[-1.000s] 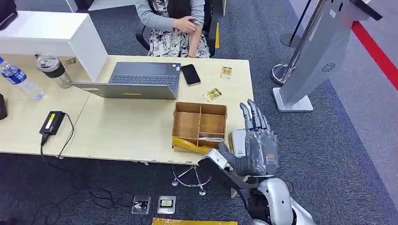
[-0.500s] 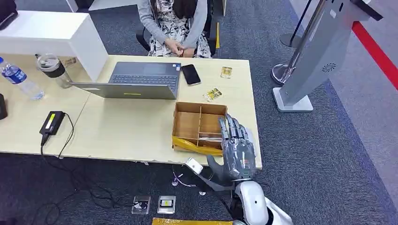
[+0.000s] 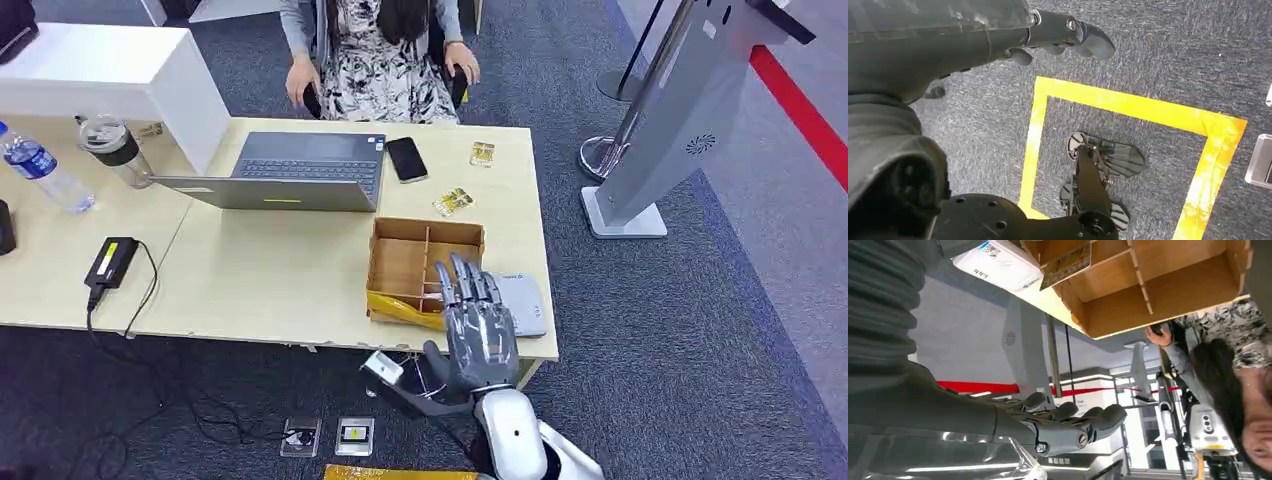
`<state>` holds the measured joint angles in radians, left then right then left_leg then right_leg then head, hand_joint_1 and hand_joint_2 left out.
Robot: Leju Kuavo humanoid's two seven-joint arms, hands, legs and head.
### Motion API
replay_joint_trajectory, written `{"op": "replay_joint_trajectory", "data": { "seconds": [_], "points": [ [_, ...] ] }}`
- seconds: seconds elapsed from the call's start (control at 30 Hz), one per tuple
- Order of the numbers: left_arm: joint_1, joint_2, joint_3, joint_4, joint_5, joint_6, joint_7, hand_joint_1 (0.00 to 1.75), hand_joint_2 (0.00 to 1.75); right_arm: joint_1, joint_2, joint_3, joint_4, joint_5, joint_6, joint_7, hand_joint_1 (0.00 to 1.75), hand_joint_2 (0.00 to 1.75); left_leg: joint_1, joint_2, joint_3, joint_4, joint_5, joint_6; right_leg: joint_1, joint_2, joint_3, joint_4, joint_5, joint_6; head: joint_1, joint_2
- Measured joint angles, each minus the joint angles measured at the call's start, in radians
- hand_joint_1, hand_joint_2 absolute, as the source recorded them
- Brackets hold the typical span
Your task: Pass the card to the sensor for recognition and then transmit it.
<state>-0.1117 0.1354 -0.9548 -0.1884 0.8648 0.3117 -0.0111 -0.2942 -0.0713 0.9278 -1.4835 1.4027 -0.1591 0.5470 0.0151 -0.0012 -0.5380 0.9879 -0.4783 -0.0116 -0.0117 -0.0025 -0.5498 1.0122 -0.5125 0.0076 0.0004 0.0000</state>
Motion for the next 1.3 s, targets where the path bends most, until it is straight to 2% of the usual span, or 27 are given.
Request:
{"op": "replay_joint_trajectory", "data": {
  "seconds": [0.4, 1.3],
  "points": [
    [0.0, 0.0, 0.0, 0.0, -0.012, -0.005, 0.0, 0.0, 0.0, -0.034, 0.034, 0.02, 0.038, 0.027, 0.061, -0.014, 0.0, 1.75, 0.0, 0.0, 0.0, 0.0, 0.0, 0.0, 0.0, 0.0, 0.0, 0.0, 0.0, 0.0, 0.0, 0.0],
    [0.0, 0.0, 0.0, 0.0, -0.035, -0.021, 0.005, 0.0, 0.0, -0.099, 0.082, 0.042, 0.186, 0.017, 0.078, 0.016, 0.0, 1.75, 0.0, 0.0, 0.0, 0.0, 0.0, 0.0, 0.0, 0.0, 0.0, 0.0, 0.0, 0.0, 0.0, 0.0]
  ]
}}
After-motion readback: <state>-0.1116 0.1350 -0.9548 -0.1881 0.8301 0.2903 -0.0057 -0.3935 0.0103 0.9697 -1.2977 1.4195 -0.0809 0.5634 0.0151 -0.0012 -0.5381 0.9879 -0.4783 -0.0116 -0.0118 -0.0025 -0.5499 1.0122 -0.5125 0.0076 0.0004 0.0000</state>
